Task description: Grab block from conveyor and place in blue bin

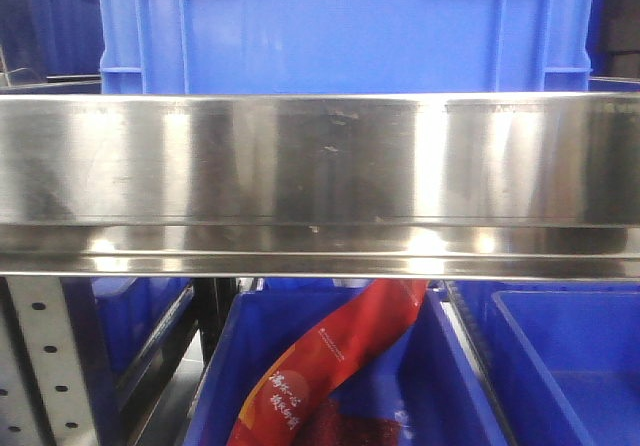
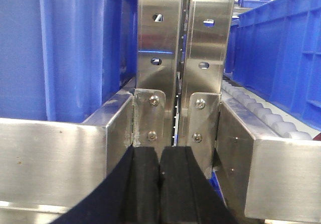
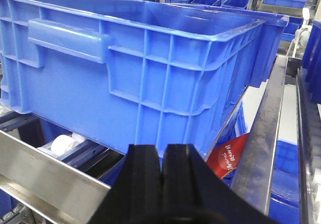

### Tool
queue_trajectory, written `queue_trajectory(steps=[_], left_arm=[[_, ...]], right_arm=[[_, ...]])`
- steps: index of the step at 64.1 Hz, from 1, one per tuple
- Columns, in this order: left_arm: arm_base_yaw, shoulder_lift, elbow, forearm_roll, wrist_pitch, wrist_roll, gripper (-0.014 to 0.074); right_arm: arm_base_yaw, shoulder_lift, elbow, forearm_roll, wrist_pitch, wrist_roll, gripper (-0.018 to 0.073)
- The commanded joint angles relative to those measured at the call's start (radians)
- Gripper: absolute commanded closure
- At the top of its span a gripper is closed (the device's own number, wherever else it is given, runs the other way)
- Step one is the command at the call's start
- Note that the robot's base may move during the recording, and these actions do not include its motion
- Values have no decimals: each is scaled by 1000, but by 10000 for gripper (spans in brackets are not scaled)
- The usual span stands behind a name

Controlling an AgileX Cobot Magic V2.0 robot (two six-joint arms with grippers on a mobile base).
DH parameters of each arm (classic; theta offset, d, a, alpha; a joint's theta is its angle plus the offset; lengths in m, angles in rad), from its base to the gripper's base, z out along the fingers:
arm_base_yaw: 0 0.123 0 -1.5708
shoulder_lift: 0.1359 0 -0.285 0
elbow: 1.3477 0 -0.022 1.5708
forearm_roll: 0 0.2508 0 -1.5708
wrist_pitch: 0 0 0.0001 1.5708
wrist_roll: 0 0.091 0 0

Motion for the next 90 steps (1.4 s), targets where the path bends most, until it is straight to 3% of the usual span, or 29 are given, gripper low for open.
queue_trajectory(steps=[1, 24, 40, 90], left_arm=[[5, -5, -2, -7, -17, 0, 707], [5, -5, -2, -7, -17, 0, 707], [5, -5, -2, -7, -17, 0, 707], [5, -5, -2, -7, -17, 0, 707]], right_arm=[[-30, -18, 1, 4, -22, -1, 721], [-345, -234, 186, 71, -84, -1, 721], [-435, -389, 420, 96, -234, -1, 721], [-456, -401, 453, 86, -203, -1, 721]])
